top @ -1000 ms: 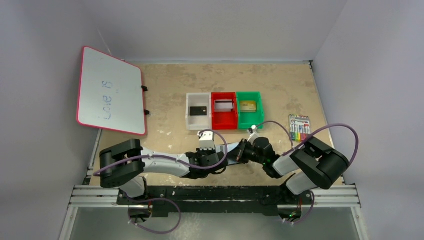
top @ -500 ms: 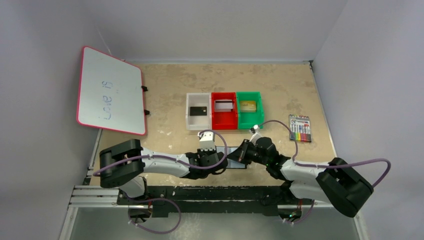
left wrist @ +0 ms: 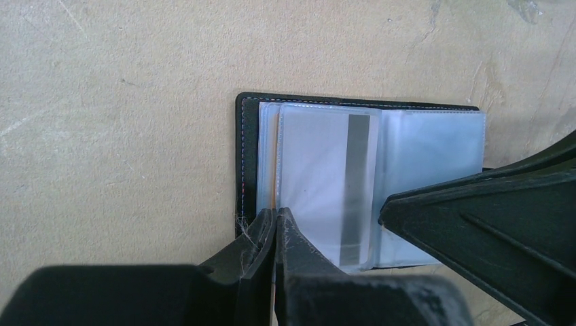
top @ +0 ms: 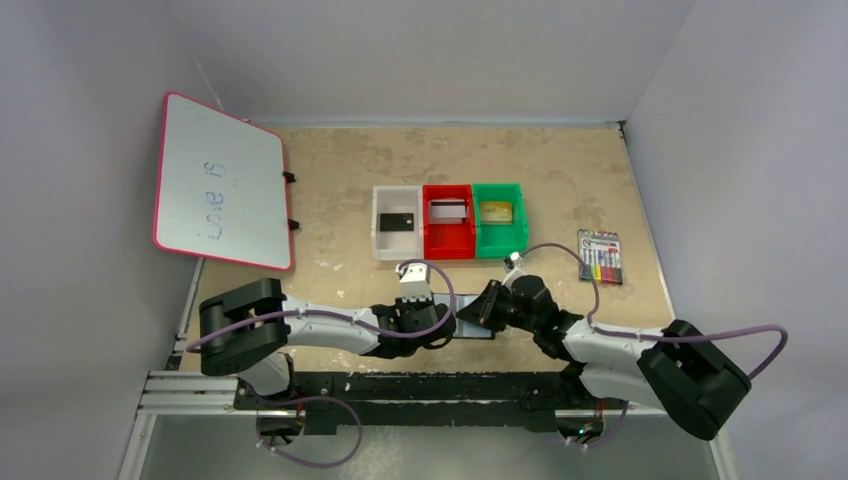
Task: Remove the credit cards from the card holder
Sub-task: Remove the credit card from the card holder.
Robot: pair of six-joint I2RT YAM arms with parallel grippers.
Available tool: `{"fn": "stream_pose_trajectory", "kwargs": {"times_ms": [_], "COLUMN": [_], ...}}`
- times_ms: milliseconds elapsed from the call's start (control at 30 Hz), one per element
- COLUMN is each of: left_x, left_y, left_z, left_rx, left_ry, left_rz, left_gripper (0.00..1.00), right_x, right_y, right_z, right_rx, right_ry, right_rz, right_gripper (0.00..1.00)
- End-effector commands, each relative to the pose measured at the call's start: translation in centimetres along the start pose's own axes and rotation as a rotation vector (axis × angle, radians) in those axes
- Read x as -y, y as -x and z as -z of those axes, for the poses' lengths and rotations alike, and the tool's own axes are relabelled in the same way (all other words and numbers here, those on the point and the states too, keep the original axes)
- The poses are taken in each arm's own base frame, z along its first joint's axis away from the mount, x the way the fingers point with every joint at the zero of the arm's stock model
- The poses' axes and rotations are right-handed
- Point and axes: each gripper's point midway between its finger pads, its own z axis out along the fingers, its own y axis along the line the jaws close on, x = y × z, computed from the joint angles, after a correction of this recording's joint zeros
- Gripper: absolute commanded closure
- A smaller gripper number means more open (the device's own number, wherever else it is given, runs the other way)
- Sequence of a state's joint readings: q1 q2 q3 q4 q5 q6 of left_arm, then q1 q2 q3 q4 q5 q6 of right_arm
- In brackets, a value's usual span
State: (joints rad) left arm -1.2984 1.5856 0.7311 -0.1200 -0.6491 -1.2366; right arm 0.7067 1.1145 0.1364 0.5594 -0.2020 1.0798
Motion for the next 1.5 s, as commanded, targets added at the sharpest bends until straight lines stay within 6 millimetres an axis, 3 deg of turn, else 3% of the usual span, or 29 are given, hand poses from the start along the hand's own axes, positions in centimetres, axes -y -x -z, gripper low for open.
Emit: {"fn": "stream_pose_trajectory", "kwargs": {"times_ms": [0, 233, 667, 867, 1067, 1467], "left_x": [0.1, 0.1, 0.3, 0.7, 1.0, 0.1], "left_y": [-1.4, -1.5, -1.8, -1.8, -2.0, -1.3], "left_z": [0.0, 0.0, -0.1, -0.3, -0.6, 0.1], "left_rx": [-0.057, -0.060, -0.071, -0.067, -0.078, -0.052], "left_ry": [-0.001, -0.003, -0.014, -0.022, -0.003, -0.003], "left_rz": [-0.018, -0.020, -0.019, -0.007, -0.027, 0.003], "left_gripper": [1.00, 1.00, 1.00, 1.00, 1.00, 1.00], "right_x": [-0.6, -0.3, -3.2, -3.5, -1.8, -3.7], "right_y": [0.0, -0.8, -0.6, 0.0, 0.9, 0.1], "right_z": [-0.7, -1.2, -0.9, -0.6, -0.6, 0.0], "right_rx": [-0.016, -0.051, -0.046, -0.025, 0.021, -0.029], "right_ry": [0.007, 0.037, 0.192, 0.175, 0.057, 0.153], "right_rz": [0.001, -0.006, 0.005, 0.041, 0.050, 0.043], "right_gripper": [0.80, 0.78, 0.88, 0.91, 0.91, 0.88]}}
